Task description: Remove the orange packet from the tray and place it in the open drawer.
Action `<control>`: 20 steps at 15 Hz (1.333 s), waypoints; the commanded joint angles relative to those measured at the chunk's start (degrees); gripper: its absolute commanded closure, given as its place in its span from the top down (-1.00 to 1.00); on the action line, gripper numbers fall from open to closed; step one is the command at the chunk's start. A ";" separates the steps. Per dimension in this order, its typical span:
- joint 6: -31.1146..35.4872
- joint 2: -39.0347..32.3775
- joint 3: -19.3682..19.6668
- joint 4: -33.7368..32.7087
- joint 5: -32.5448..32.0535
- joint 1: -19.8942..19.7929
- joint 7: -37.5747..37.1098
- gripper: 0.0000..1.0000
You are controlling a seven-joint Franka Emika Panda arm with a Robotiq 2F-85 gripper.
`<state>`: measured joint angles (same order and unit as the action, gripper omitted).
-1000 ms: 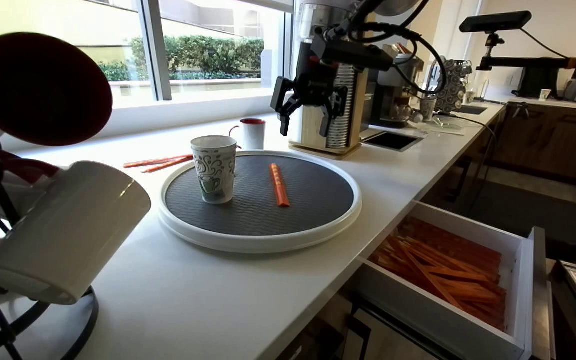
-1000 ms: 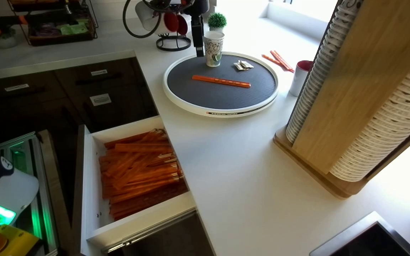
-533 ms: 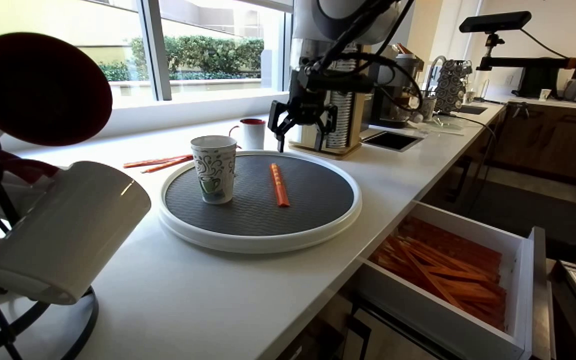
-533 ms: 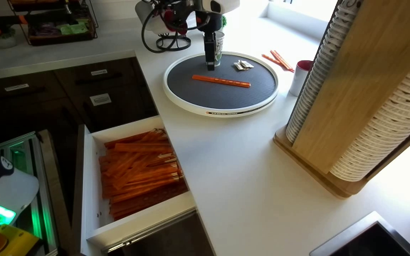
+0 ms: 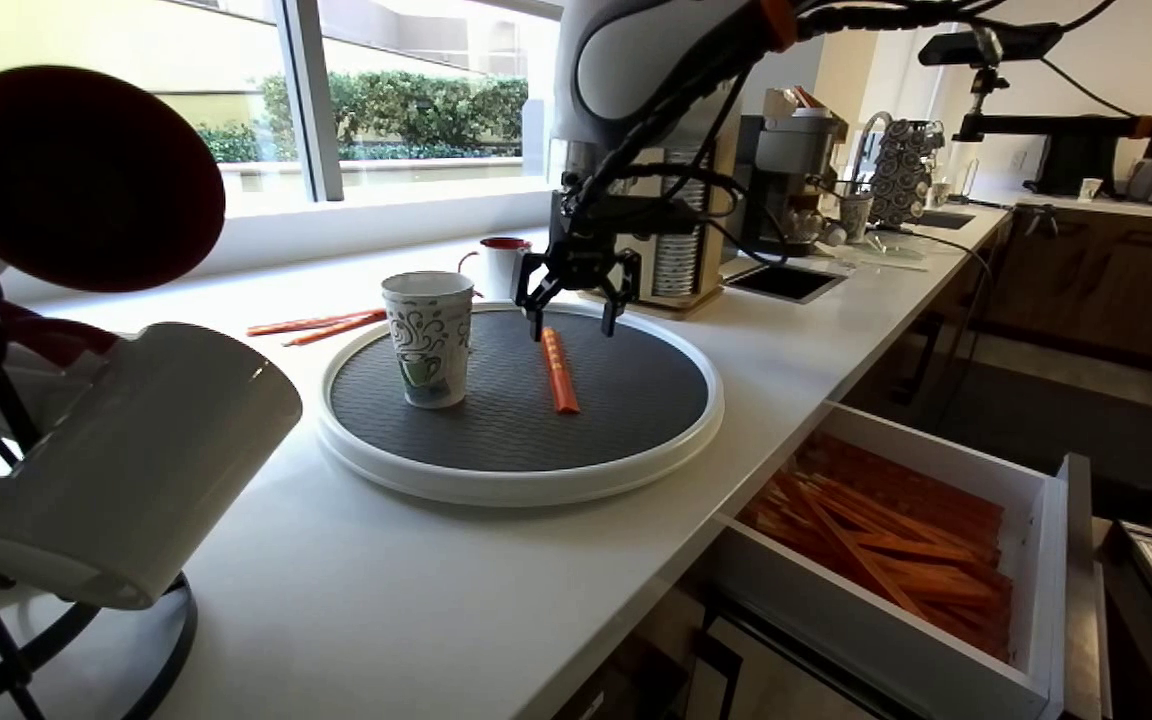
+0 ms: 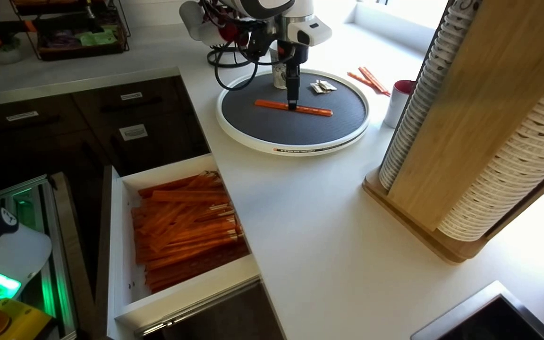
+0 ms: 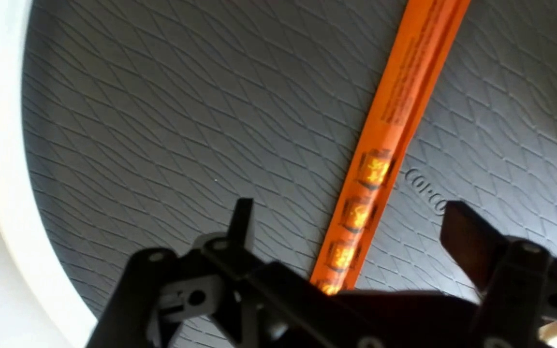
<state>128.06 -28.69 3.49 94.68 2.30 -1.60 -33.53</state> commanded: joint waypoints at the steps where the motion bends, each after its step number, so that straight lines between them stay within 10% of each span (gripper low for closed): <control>1: -0.23 -4.07 0.95 -4.78 1.96 0.72 0.08 0.52; 5: -0.57 -6.34 1.36 -7.44 2.16 0.85 -0.05 0.06; 12: -1.54 -8.49 1.95 -9.69 1.95 1.05 0.00 -0.05; 17: -2.15 -8.46 2.49 -9.87 1.42 1.37 0.25 -1.00; 20: -2.10 -8.01 2.52 -9.40 1.40 1.58 0.22 -0.98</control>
<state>127.78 -35.88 5.26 86.50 3.36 -0.93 -33.50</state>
